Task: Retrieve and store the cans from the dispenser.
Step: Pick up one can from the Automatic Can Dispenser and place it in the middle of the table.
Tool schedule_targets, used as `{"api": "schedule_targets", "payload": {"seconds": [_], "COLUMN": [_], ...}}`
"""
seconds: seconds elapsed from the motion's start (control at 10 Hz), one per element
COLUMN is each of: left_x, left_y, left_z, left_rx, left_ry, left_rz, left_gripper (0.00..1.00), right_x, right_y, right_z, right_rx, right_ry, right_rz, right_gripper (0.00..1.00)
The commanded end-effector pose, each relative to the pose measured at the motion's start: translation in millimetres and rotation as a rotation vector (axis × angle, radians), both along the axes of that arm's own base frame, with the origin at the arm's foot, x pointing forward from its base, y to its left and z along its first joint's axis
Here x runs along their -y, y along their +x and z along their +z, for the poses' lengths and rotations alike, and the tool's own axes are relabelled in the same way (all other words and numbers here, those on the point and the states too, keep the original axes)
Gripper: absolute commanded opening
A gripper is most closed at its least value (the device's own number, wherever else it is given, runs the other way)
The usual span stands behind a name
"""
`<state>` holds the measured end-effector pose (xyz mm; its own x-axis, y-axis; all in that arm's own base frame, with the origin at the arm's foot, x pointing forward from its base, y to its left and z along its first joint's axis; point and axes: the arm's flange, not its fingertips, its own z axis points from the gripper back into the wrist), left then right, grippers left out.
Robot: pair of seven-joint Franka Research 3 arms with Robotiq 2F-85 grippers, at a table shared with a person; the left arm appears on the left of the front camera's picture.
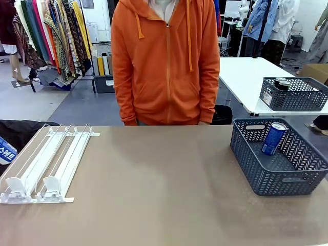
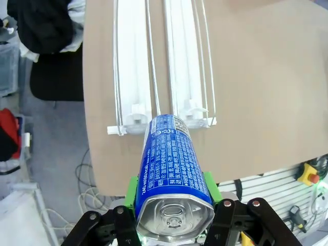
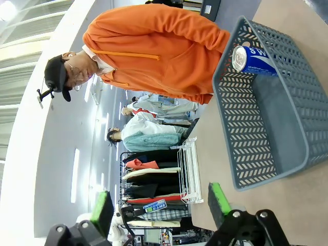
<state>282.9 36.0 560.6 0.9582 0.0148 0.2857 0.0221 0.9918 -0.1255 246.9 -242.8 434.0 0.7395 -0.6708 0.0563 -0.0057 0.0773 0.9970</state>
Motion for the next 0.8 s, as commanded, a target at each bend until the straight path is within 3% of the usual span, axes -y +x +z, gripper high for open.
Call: {"api": "schedule_targets", "payload": {"seconds": [0.0, 0.1, 0.3, 0.6, 0.7], "left_x": [12, 43, 151, 333, 377], "left_y": [-3, 0, 35, 86, 94], "left_z": [3, 13, 20, -18, -37], "left_rx": [-0.021, -0.027, -0.054, -0.068, -0.108], "left_ry": [-0.008, -0.033, -0.007, 0.103, 0.108], "left_rz": [0.042, 0.036, -0.107, -0.365, -0.468], "left_gripper": [0.00, 0.00, 0.00, 0.00, 0.00], "right_x": [1, 1, 1, 1, 1], "right_y": [1, 1, 1, 1, 1], "right_z": [3, 3, 3, 3, 3], "right_rx": [0.016, 0.016, 0.016, 0.016, 0.016], "right_ry": [0.002, 0.002, 0.002, 0.002, 0.002], "right_rz": [0.000, 0.000, 0.000, 0.000, 0.000], "right_gripper": [1.00, 1.00, 1.00, 1.00, 1.00]}}
